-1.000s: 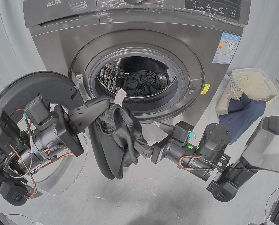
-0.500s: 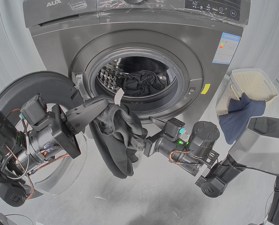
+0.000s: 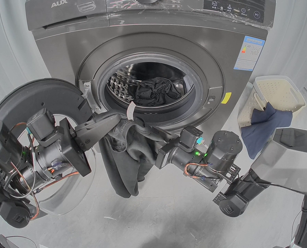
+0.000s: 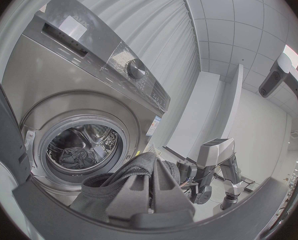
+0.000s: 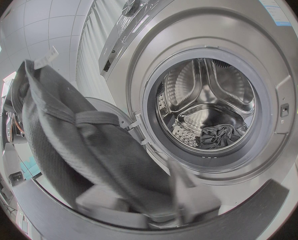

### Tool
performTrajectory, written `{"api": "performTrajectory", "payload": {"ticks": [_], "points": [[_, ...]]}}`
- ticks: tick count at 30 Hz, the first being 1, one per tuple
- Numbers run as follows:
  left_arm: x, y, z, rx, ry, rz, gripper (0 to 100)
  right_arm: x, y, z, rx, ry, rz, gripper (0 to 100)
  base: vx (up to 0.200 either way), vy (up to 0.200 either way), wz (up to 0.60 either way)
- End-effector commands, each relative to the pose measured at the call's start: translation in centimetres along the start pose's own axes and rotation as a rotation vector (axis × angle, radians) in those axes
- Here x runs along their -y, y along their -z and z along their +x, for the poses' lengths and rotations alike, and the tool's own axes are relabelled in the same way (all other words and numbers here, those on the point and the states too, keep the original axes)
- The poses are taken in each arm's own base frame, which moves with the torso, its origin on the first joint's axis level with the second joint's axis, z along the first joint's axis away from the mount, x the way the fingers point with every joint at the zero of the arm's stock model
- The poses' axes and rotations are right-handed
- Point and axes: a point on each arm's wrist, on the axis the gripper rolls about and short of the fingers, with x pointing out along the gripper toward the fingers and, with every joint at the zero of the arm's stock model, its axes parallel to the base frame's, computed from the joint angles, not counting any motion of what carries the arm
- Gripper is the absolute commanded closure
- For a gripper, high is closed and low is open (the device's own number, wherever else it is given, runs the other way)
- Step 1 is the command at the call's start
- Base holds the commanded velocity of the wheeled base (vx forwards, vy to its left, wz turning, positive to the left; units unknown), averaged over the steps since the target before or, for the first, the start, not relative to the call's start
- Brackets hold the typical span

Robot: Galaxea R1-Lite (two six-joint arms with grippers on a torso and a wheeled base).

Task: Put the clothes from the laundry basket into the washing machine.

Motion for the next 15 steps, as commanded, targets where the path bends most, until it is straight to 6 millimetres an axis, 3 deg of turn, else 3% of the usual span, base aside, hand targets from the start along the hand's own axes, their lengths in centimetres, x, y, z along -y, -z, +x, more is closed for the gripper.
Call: {"api": "performTrajectory", "payload": {"ticks": [1, 10, 11, 15], "points": [[-0.4, 0.6, 0.2, -0.019, -0.014, -0.013, 100, -0.5, -2.8, -2.0, 0.027, -0.011, -0.005, 100, 0.000, 0.000, 0.00], [-0.5, 1.4, 0.5, -0.044, -0.012, -0.028, 100, -1.0, -6.7, -7.4, 0.028, -0.015, -0.013, 100, 0.000, 0.000, 0.00], [-0.5, 1.4, 0.5, -0.048, -0.007, -0.030, 0, -1.1, -6.8, -7.6, 0.029, -0.019, -0.012, 100, 0.000, 0.000, 0.00], [-0.5, 2.0, 0.3, -0.072, -0.013, -0.068, 0, -1.6, -7.5, -8.1, 0.043, -0.033, -0.010, 100, 0.000, 0.000, 0.00]]}}
